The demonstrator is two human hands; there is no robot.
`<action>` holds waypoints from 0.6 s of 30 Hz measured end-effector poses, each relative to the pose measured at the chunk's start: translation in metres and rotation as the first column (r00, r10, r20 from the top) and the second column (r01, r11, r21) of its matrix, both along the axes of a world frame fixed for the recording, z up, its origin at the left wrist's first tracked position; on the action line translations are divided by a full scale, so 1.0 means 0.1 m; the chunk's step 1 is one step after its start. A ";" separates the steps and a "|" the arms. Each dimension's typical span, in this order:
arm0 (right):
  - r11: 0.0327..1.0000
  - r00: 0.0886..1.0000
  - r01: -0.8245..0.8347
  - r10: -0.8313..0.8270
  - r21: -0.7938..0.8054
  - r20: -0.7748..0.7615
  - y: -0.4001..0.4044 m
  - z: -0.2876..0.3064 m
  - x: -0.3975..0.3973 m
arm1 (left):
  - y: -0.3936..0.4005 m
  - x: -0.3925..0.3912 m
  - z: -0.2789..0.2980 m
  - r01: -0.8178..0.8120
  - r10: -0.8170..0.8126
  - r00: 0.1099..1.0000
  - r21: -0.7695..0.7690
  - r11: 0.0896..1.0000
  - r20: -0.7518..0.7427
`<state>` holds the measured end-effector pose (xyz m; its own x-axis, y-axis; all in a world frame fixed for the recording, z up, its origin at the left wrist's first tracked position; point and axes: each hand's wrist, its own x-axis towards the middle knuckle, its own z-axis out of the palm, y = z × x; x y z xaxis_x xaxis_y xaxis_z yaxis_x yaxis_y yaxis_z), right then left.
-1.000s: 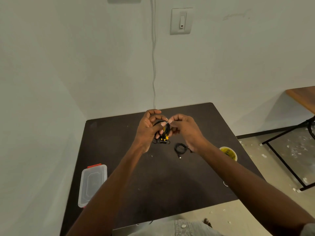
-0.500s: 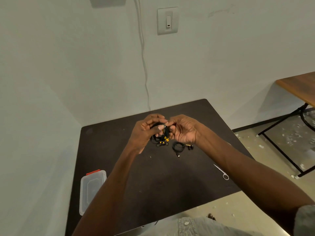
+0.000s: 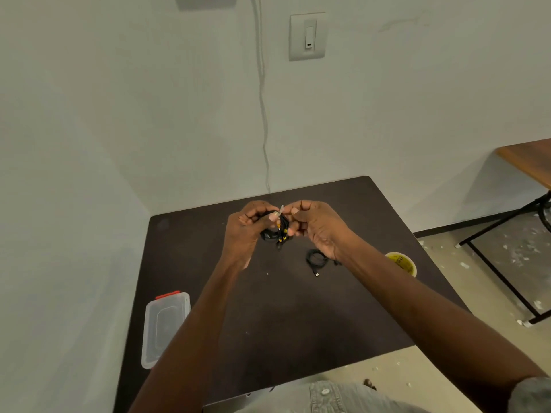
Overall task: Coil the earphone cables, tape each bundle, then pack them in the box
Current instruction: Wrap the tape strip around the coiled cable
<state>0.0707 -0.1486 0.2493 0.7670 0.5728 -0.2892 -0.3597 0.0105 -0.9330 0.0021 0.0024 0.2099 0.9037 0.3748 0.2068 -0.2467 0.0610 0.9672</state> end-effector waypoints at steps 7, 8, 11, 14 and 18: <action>0.922 0.685 0.387 -0.272 -0.022 0.676 0.05 -0.13 -0.09 | 0.02 -0.03 -0.05 -0.016 0.014 1.000 -0.098 0.995 -0.023; 0.926 0.597 0.377 -0.254 0.013 0.761 0.05 -0.14 -0.12 | 0.02 -0.03 -0.05 -0.020 0.017 0.999 -0.106 0.994 -0.028; 0.963 0.513 0.268 -0.147 0.005 0.846 0.07 -0.21 -0.15 | 0.01 -0.05 -0.03 -0.006 0.004 1.000 -0.141 0.990 -0.016; 0.966 0.579 0.246 -0.083 -0.077 0.811 0.11 -0.23 -0.16 | 0.00 -0.06 -0.02 0.001 -0.002 1.000 -0.153 0.988 -0.003; 0.967 0.613 0.169 0.050 -0.193 0.789 0.10 -0.18 -0.07 | 0.04 -0.05 -0.04 -0.025 0.021 1.000 -0.159 0.987 -0.022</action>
